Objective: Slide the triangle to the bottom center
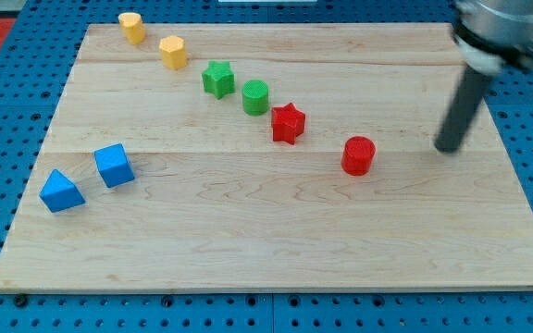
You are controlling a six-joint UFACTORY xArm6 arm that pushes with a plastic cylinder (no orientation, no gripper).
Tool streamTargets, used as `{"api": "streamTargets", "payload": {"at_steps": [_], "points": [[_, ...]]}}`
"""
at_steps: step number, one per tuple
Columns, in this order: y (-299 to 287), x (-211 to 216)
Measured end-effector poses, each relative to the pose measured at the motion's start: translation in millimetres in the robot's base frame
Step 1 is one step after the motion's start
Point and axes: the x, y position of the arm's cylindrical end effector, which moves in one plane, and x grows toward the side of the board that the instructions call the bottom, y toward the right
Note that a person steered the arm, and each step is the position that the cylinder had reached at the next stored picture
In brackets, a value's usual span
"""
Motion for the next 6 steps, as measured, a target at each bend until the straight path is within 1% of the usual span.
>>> {"api": "streamTargets", "payload": {"at_steps": [1,2,3,4,5,6], "points": [[-87.7,103.8],[-135.6,131.7],[-189.0,131.0],[-339.4,124.7],[-451.0,88.3],[-509.1,42.6]]}}
